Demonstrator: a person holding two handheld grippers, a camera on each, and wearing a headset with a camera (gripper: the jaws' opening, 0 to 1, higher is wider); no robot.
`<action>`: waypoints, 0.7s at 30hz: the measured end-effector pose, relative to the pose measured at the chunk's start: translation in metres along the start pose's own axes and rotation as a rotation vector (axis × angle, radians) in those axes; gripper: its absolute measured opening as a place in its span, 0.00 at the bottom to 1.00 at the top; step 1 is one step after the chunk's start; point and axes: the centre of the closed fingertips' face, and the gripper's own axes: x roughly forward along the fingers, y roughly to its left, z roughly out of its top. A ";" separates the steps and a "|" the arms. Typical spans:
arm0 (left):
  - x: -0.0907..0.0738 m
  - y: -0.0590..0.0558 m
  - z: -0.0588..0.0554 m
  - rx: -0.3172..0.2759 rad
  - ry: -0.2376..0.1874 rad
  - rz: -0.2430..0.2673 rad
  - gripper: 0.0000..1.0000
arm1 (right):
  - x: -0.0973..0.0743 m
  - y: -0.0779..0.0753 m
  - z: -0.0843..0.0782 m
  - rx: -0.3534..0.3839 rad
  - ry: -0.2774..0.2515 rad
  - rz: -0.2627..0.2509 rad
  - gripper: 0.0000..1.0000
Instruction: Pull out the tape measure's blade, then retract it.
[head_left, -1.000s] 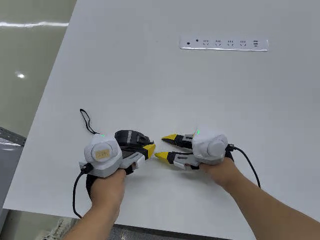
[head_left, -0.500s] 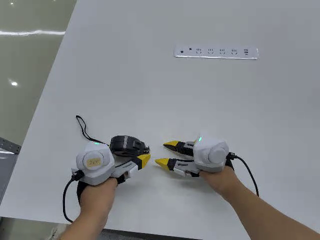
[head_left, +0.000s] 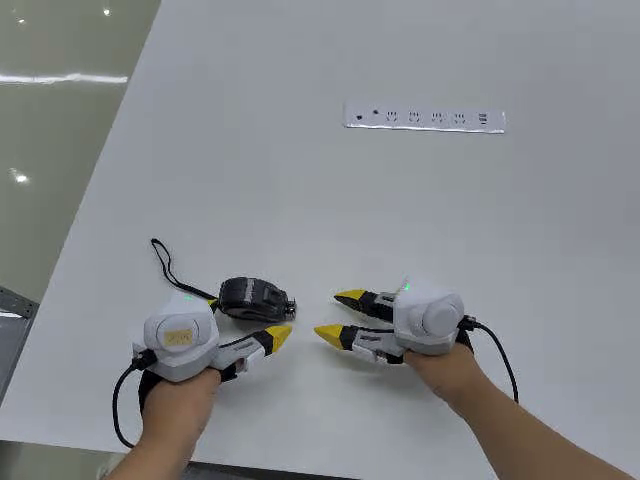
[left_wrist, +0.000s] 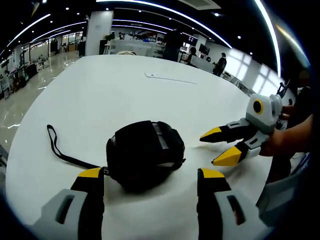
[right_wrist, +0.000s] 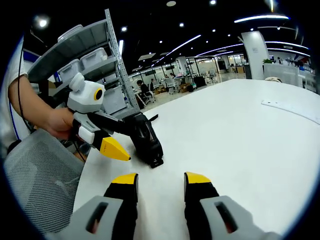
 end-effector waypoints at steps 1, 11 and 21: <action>-0.001 0.000 -0.001 0.003 0.000 -0.002 0.74 | -0.002 0.001 0.000 -0.005 0.001 -0.002 0.36; -0.016 -0.001 -0.001 0.087 -0.027 -0.067 0.73 | -0.033 0.004 0.001 -0.036 -0.014 -0.045 0.39; -0.031 0.004 -0.007 0.140 -0.035 -0.107 0.73 | -0.060 0.013 -0.004 -0.024 -0.034 -0.092 0.40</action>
